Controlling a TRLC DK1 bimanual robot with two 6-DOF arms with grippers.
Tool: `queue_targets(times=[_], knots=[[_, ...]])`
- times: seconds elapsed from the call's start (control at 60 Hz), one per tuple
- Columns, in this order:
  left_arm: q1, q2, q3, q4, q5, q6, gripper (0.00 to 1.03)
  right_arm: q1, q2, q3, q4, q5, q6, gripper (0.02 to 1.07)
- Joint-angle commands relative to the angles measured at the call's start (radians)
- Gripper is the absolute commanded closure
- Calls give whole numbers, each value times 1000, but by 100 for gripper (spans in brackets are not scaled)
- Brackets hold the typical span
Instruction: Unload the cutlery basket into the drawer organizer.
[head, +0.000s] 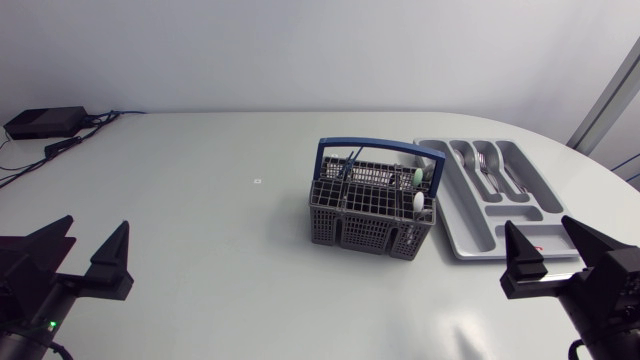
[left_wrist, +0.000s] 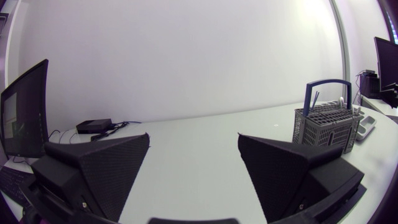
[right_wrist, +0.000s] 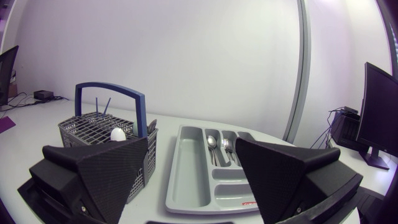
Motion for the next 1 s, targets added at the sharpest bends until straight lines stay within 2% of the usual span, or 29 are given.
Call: queue_targets(times=[0.0,0.417,0.7,0.8,0.983], knots=[[-6,-10,-18,2,-6,-6,5,9,-4,-18,-3,-4,24,6],[-6,-10,-15,24,-6,7,5,10,-6,-16,11,-1,24,6],[-22,12,64,27,-5,19,5,50,77,90,5,8,49,7],[-37,73,96,33,-5,14,6,55,170,136,23,8,66,7],[-55,326,219,42,-5,8,6,62,368,255,20,11,116,7]])
